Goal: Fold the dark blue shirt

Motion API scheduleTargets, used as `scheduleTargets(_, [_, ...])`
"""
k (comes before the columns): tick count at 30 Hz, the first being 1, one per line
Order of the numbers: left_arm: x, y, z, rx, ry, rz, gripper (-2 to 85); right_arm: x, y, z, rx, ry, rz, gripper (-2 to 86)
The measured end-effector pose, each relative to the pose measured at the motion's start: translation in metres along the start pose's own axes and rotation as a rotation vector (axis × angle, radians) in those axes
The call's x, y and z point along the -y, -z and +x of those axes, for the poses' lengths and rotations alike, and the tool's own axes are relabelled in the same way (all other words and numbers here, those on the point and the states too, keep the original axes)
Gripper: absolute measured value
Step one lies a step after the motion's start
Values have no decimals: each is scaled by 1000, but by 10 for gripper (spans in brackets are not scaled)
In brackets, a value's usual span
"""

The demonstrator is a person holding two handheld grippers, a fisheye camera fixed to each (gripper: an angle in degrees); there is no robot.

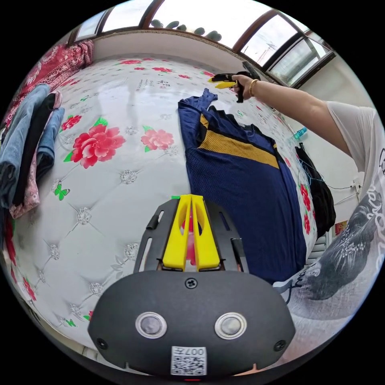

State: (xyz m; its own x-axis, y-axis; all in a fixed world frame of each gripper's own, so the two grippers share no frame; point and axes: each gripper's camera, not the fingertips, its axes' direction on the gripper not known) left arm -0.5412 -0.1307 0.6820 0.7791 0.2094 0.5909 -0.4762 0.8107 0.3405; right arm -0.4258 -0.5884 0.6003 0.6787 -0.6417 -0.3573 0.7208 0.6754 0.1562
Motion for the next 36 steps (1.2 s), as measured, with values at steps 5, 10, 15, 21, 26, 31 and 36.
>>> scheduleTargets(5, [-5, 10, -16, 21, 57, 36, -10, 28, -76, 13, -248, -15, -100, 70])
scheduleTargets(10, [-7, 16, -20, 21, 66, 25, -10, 29, -84, -7, -398, 82, -82, 18])
scheduleTargets(15, [-5, 25, -18, 19, 51, 29, -10, 23, 1, -60, 343, 316, 267, 5])
scheduleTargets(21, [-3, 50, 0, -15, 22, 80, -10, -1, 122, -144, 1170, 764, 294, 3])
scheduleTargets(26, [-11, 74, 21, -38, -19, 119, -10, -87, 216, -162, 1369, 1188, 136, 5])
scheduleTargets(31, [-24, 78, 38, -65, -51, 80, -10, -209, 233, -120, 985, 1182, -103, 14])
scheduleTargets(36, [-28, 69, 49, -86, -92, 10, -10, -348, 194, -55, 621, 865, -438, 41])
